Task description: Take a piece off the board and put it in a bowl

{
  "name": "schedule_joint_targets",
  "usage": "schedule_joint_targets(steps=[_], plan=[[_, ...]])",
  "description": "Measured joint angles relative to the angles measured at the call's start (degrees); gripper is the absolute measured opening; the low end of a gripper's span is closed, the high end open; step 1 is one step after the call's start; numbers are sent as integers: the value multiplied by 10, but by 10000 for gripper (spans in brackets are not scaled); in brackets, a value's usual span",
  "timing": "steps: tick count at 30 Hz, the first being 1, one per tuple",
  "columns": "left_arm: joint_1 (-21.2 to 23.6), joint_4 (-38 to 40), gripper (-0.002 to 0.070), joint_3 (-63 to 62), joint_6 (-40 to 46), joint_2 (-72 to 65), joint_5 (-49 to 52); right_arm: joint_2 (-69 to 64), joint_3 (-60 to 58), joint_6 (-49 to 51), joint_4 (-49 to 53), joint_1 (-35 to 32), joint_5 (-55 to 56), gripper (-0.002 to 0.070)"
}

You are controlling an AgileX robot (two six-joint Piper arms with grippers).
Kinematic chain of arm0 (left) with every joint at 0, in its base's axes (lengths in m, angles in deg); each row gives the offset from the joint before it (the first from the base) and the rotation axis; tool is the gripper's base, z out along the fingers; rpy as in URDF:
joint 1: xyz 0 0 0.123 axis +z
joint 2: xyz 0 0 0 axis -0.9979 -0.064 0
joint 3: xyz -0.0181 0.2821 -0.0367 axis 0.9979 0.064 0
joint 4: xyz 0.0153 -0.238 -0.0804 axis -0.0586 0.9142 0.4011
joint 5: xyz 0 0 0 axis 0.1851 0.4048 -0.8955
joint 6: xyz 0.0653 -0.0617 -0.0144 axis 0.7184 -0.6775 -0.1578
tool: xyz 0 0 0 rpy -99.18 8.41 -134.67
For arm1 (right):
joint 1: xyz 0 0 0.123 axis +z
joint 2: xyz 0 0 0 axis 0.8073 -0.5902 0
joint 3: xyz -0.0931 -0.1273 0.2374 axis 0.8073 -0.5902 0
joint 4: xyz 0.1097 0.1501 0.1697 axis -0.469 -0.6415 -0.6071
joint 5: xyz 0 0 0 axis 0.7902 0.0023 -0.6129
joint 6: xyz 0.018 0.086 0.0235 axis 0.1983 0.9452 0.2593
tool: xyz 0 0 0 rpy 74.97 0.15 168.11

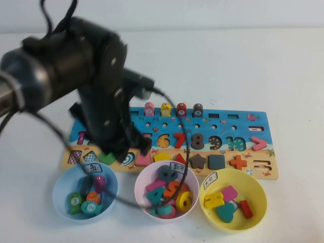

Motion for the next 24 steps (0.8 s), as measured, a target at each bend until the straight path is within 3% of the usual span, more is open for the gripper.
schedule_joint_targets(steps=[4, 7, 14, 20, 24], plan=[[0, -5, 192, 132, -28, 81, -15, 0, 0, 0, 0, 0, 0, -18], [0, -11, 192, 212, -35, 133, -82, 0, 0, 0, 0, 0, 0, -18], [22, -14, 211, 311, -38, 154, -207, 0, 0, 0, 0, 0, 0, -18], [67, -30, 488, 317, -38, 153, -242, 0, 0, 0, 0, 0, 0, -18], [75, -32, 536, 317, -35, 158, -240, 0, 0, 0, 0, 0, 0, -18]])
